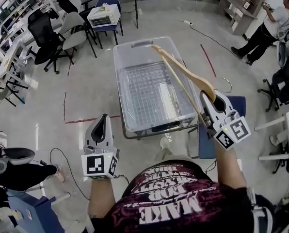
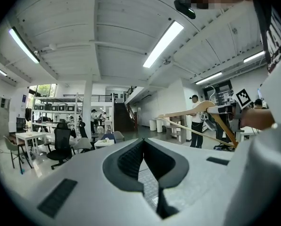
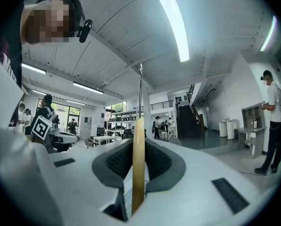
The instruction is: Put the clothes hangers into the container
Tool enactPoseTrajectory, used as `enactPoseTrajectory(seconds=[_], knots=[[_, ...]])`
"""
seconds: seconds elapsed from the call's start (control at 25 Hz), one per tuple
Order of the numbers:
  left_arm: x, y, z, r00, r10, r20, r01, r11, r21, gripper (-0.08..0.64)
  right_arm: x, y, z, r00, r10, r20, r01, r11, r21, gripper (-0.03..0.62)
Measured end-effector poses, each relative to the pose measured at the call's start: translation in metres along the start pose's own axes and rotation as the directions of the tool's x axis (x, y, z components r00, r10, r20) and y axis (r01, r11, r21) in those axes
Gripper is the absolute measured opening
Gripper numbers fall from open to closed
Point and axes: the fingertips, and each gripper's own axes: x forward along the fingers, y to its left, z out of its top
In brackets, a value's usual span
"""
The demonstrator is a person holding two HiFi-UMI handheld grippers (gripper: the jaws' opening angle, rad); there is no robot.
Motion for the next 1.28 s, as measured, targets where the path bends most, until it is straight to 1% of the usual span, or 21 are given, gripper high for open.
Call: enactPoseTrajectory(seconds=[0.2,0.48,0.72,0.84,0.92,1.08,1.28], knots=[[0.032,0.001,-0.007,1.000,-0.008,-0.013,0.008,0.999,-0.037,0.006,0.020,-0.019,-0.009,1.000,0.003,-0.014,-0.003,1.000,0.014,0.061],[0.069,-0.012,-0.011,0.998,-0.050,-0.038,0.049,0.999,-0.023,0.006,0.042,-0.042,-0.026,0.999,0.003,-0.033,-0.001,0.999,0.055,0.061],[0.090,-0.007,-0.014,0.996,-0.053,-0.072,0.052,0.999,-0.008,0.006,0.072,-0.052,-0.042,0.998,0.027,-0.063,-0.021,0.995,0.094,0.061],[0.094,-0.007,-0.019,0.994,-0.052,-0.096,0.053,0.999,0.009,0.006,0.088,-0.051,-0.059,0.994,0.056,-0.091,-0.045,0.991,0.123,0.061],[0.097,-0.008,-0.018,0.994,-0.049,-0.096,0.051,0.999,0.019,0.006,0.098,-0.052,-0.069,0.991,0.077,-0.109,-0.062,0.989,0.136,0.061],[0.103,-0.004,-0.018,0.994,-0.025,-0.109,0.027,0.999,0.018,0.006,0.116,-0.057,-0.091,0.983,0.108,-0.150,-0.082,0.982,0.168,0.061],[0.110,0.004,-0.019,0.993,0.009,-0.120,-0.007,1.000,0.021,0.006,0.144,-0.059,-0.139,0.956,0.170,-0.239,-0.120,0.970,0.212,0.061]])
